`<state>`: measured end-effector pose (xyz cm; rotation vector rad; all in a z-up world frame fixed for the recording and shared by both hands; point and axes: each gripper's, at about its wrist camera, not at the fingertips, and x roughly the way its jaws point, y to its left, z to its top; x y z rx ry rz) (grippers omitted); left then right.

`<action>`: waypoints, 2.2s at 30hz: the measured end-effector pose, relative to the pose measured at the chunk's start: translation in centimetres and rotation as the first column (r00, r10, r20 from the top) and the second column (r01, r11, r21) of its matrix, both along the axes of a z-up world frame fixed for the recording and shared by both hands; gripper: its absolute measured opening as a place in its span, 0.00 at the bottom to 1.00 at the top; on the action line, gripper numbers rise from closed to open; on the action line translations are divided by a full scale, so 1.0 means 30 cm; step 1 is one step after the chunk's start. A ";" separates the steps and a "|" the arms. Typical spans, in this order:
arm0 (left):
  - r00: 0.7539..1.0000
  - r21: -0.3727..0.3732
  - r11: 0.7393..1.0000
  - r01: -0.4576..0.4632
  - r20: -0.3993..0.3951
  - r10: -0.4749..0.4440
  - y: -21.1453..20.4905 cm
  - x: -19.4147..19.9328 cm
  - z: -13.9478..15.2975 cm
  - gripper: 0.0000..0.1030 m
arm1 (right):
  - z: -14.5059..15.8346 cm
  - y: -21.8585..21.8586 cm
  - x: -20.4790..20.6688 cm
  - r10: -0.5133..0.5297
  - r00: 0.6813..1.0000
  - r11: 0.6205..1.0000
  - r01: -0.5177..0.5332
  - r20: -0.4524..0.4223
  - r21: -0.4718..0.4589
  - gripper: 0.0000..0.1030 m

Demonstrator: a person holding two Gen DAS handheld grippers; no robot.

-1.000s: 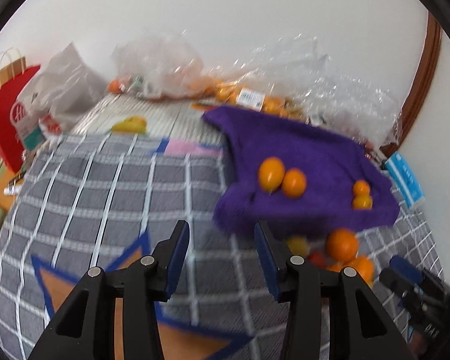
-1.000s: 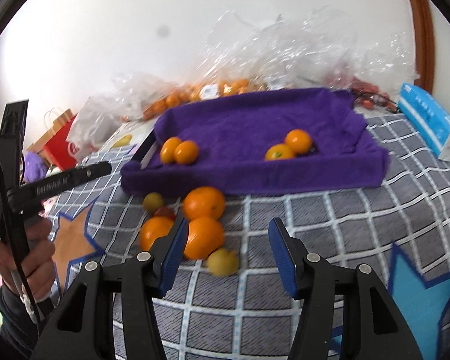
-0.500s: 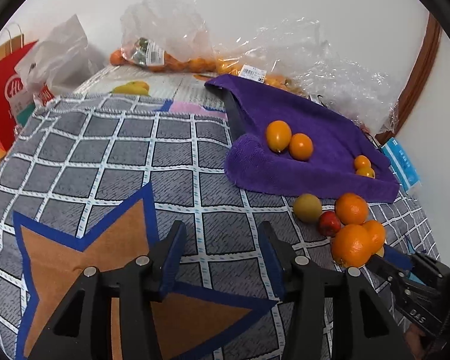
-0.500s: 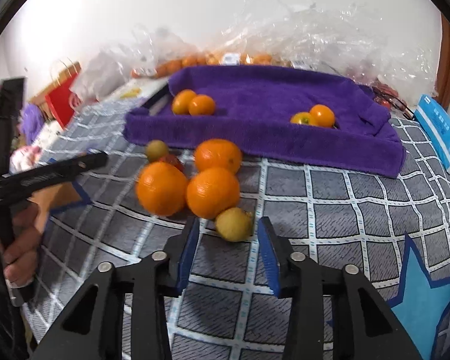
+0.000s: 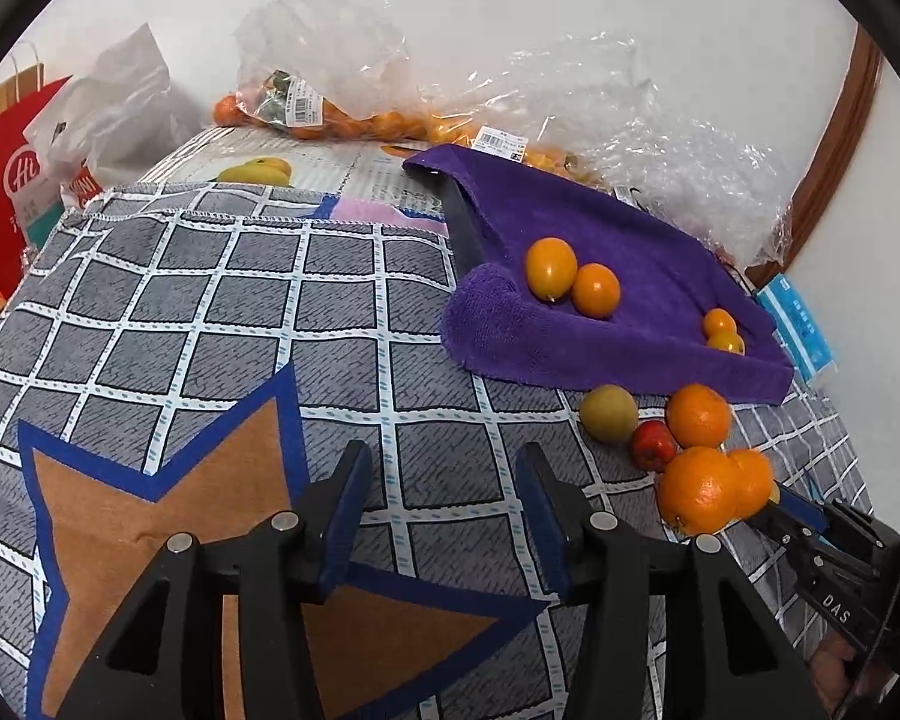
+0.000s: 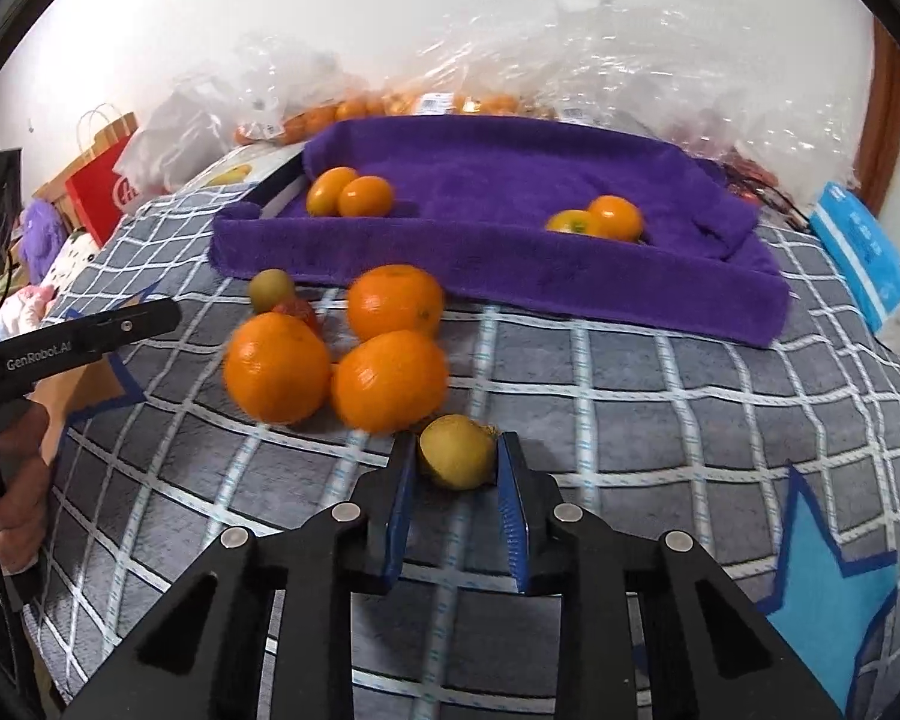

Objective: Organize fruits
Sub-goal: 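Grasp a yellow-green fruit with the right tool while the left tool grasps another, then hold both yellow-green fruits and lift them off the bed cover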

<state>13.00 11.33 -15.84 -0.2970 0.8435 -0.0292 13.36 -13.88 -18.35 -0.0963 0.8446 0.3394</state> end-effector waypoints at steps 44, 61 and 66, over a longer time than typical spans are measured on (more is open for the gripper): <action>0.998 -0.234 0.972 0.023 -0.059 -0.038 -0.160 0.160 -0.008 0.23 | 0.009 -0.171 0.017 -0.030 1.000 0.982 0.030 0.001 0.189 0.26; 0.999 0.016 0.999 0.039 -0.026 -0.038 -0.079 0.021 0.014 0.27 | 0.004 -0.167 0.020 -0.026 1.000 0.983 0.026 -0.005 0.180 0.26; 0.999 0.059 0.997 0.050 -0.019 -0.049 -0.119 0.029 -0.009 0.30 | 0.004 -0.176 0.021 -0.030 1.000 0.981 0.031 -0.006 0.193 0.26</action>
